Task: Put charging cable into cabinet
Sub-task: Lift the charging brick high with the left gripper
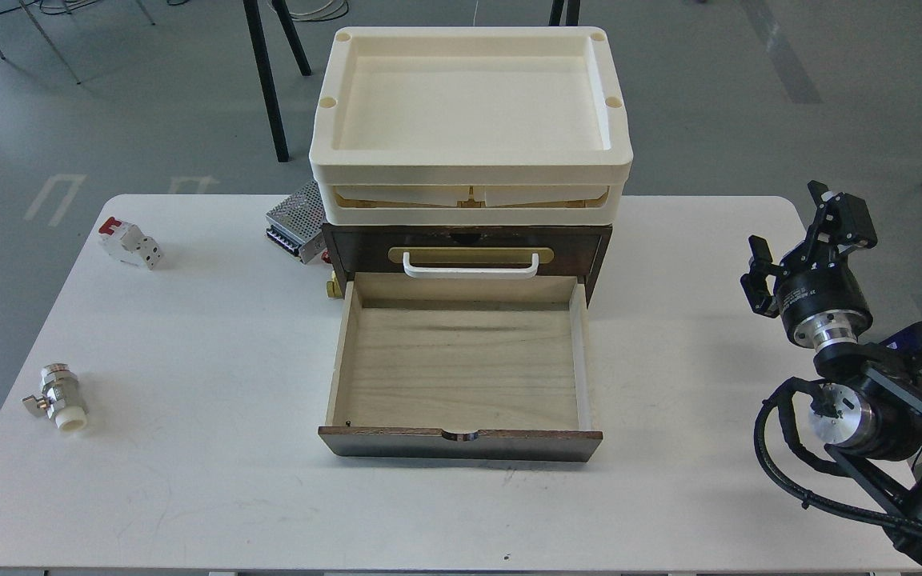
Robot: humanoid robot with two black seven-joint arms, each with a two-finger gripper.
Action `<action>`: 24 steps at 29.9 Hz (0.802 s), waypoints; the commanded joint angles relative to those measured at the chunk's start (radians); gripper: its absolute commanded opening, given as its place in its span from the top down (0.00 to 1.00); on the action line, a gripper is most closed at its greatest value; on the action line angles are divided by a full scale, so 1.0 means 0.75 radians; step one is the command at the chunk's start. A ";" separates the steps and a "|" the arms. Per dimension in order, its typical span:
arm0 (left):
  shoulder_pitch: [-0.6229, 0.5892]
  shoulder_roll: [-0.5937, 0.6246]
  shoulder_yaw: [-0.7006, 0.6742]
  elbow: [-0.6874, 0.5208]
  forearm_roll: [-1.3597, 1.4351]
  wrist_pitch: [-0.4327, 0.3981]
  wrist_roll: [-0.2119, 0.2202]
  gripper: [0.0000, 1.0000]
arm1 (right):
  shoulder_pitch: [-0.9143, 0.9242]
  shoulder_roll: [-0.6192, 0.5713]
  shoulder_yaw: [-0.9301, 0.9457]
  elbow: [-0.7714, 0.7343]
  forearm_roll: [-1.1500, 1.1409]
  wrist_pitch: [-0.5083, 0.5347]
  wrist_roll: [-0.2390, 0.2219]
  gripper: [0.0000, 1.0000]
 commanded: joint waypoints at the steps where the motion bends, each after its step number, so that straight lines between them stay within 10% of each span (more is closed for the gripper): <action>1: 0.000 0.015 -0.026 -0.262 0.006 0.003 0.000 0.97 | 0.000 0.000 0.000 0.000 -0.001 0.000 0.000 0.01; 11: 0.124 -0.112 0.079 -0.663 0.194 0.034 0.000 0.96 | 0.000 0.000 0.000 0.000 -0.001 0.000 0.000 0.01; 24: 0.576 -0.298 0.089 -0.755 0.454 0.085 0.000 0.95 | 0.000 0.000 0.000 -0.002 -0.001 0.000 0.000 0.01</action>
